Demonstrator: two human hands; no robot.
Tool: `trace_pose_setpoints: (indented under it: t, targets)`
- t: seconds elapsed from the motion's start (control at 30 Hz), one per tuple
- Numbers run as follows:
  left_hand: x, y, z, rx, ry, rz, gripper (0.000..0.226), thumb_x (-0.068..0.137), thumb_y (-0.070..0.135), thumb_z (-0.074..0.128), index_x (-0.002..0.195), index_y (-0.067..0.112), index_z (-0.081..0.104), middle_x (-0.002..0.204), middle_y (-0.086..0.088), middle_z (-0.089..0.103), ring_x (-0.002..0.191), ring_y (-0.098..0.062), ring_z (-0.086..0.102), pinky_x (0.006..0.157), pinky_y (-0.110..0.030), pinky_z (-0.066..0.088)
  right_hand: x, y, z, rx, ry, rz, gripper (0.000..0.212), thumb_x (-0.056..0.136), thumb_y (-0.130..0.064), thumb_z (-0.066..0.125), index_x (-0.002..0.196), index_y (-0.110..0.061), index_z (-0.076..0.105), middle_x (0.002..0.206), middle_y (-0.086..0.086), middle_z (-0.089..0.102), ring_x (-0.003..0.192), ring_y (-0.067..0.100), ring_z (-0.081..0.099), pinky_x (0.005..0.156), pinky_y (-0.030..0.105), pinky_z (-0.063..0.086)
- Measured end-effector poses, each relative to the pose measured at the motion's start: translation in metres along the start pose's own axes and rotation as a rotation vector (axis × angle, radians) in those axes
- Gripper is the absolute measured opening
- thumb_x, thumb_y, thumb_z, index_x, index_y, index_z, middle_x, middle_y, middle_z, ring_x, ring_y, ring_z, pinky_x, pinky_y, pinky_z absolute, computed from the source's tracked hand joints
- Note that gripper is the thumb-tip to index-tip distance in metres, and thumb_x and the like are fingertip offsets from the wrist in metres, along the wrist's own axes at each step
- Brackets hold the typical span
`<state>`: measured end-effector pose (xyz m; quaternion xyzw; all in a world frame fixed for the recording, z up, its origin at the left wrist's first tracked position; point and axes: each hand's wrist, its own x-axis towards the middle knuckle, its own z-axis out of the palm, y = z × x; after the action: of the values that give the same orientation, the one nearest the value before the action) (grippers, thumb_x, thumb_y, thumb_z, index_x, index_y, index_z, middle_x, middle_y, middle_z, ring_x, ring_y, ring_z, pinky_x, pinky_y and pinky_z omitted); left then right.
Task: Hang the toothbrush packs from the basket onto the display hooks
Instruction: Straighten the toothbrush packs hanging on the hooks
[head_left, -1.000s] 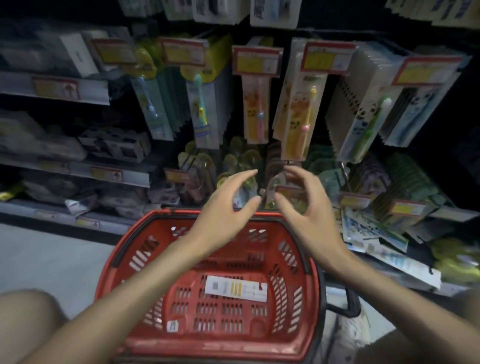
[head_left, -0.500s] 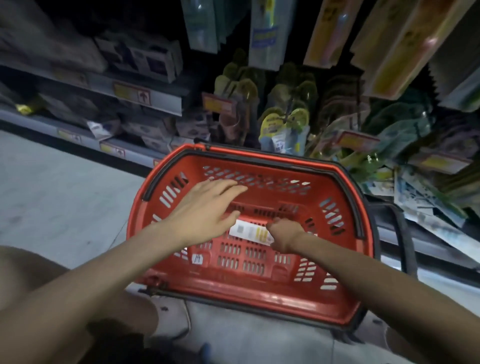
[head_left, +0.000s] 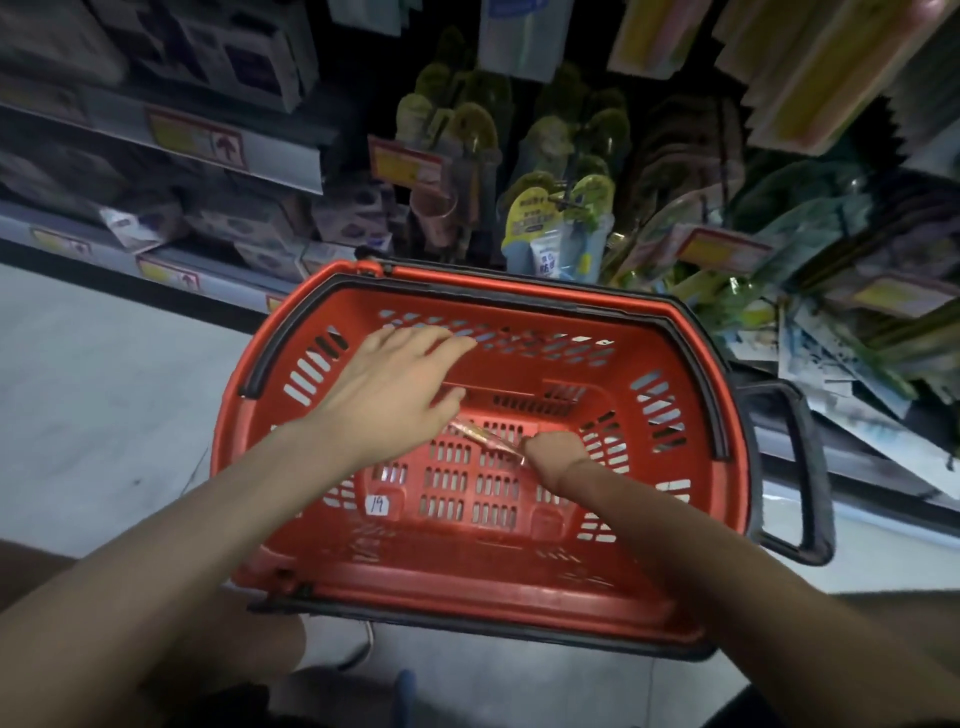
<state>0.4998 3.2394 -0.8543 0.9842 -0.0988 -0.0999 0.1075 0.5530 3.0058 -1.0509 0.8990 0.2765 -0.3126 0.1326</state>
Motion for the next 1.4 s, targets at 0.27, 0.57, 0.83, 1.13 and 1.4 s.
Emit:
trace_pose_setpoints:
  t: [0.27,0.57,0.83,1.13,1.4]
  targets:
    - [0.019,0.032,-0.002,-0.005,0.013,0.041,0.059,0.102,0.045,0.050,0.157,0.028,0.038,0.158,0.000,0.046,0.144,-0.026,0.045,0.120,-0.045,0.033,-0.051,0.022,-0.059,0.039,0.154,-0.070,0.023,0.097,-0.012,0.060,0.117,-0.014,0.071,0.121,0.012,0.073,0.116,0.034,0.068,0.093,0.038,0.053]
    - [0.014,0.069,-0.016,-0.169,0.138,0.088,0.056,0.099,0.041,0.058,0.153,0.031,0.046,0.153,0.009,0.052,0.140,-0.015,0.050,0.115,-0.036,0.039,-0.162,0.050,-0.169,0.237,0.562,-0.215,0.015,0.085,-0.034,0.067,0.092,-0.022,0.062,0.104,0.004,0.074,0.100,0.032,0.069,0.078,0.042,0.056]
    - [0.038,0.126,-0.074,-0.868,0.408,0.139,0.016,0.100,0.012,0.068,0.114,0.016,0.073,0.103,0.008,0.077,0.094,0.003,0.071,0.083,-0.023,0.055,-0.234,0.097,-0.249,1.164,0.900,-0.249,0.021,0.085,-0.016,0.084,0.074,-0.006,0.069,0.068,0.000,0.060,0.066,0.008,0.054,0.062,0.028,0.045]
    - [0.089,0.181,-0.140,-1.297,0.642,0.081,0.012,0.096,0.016,0.074,0.105,0.010,0.078,0.088,0.003,0.080,0.078,-0.003,0.073,0.068,-0.018,0.054,-0.258,0.135,-0.295,1.616,1.053,-0.343,0.021,0.096,-0.025,0.073,0.105,-0.006,0.076,0.097,0.009,0.080,0.086,0.018,0.077,0.076,0.033,0.062]
    - [0.131,0.212,-0.163,-1.485,0.644,0.062,0.010,0.095,0.019,0.075,0.103,0.015,0.078,0.097,-0.008,0.080,0.097,-0.031,0.077,0.090,-0.058,0.061,-0.244,0.159,-0.301,1.742,1.118,-0.383,0.027,0.094,-0.017,0.075,0.116,-0.002,0.074,0.110,0.013,0.078,0.100,0.027,0.076,0.077,0.036,0.063]
